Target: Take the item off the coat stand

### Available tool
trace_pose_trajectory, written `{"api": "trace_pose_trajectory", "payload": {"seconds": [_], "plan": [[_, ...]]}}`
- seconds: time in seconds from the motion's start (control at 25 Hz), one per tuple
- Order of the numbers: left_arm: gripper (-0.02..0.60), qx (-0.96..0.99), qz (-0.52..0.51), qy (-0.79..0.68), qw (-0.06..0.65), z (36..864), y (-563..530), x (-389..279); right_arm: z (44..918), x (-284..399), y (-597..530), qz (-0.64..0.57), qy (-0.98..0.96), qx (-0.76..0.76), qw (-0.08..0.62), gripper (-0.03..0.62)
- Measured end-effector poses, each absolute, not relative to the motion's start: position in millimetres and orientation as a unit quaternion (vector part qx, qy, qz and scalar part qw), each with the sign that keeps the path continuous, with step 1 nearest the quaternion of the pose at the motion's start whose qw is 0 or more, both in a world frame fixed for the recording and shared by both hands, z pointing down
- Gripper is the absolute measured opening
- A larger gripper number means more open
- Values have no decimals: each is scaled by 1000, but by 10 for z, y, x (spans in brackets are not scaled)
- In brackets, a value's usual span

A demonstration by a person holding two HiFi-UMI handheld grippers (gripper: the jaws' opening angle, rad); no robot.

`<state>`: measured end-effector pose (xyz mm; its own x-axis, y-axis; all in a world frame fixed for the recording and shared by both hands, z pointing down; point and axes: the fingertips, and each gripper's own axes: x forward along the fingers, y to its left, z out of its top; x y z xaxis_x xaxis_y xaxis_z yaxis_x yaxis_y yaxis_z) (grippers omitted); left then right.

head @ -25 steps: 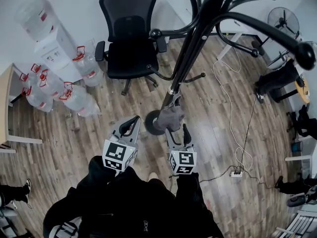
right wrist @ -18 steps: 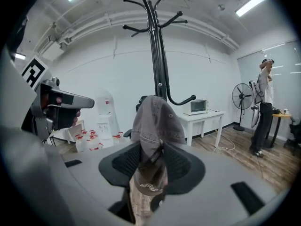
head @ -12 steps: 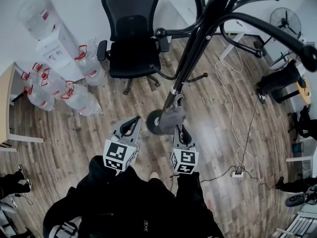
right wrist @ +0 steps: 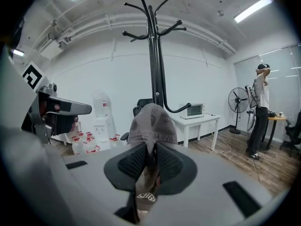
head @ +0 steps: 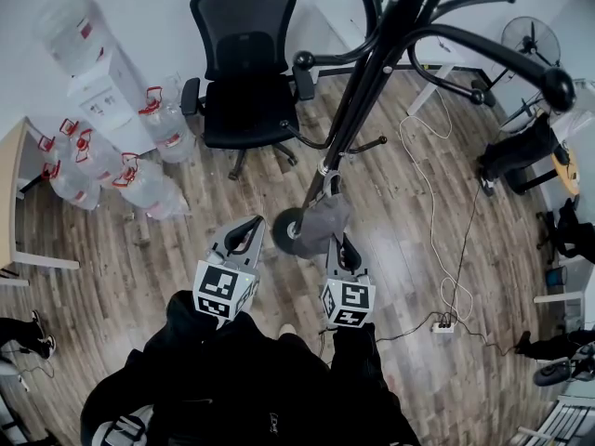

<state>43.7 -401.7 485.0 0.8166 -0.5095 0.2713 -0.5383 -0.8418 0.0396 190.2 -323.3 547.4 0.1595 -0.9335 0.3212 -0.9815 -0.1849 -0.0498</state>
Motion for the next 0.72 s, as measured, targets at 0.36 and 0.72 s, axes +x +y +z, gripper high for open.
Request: {"api": "trace_pose_trajectory", "payload": {"seconds": [0.36,0.72], "plan": [[25,954,110,-275,48,4698,-3881,381,5104,1842,-3097,109,-637,760,67,63],[25,953,101,-283,43,4634,-3634,270,4785,1723,-2787,80,-647,757,42,63]]}}
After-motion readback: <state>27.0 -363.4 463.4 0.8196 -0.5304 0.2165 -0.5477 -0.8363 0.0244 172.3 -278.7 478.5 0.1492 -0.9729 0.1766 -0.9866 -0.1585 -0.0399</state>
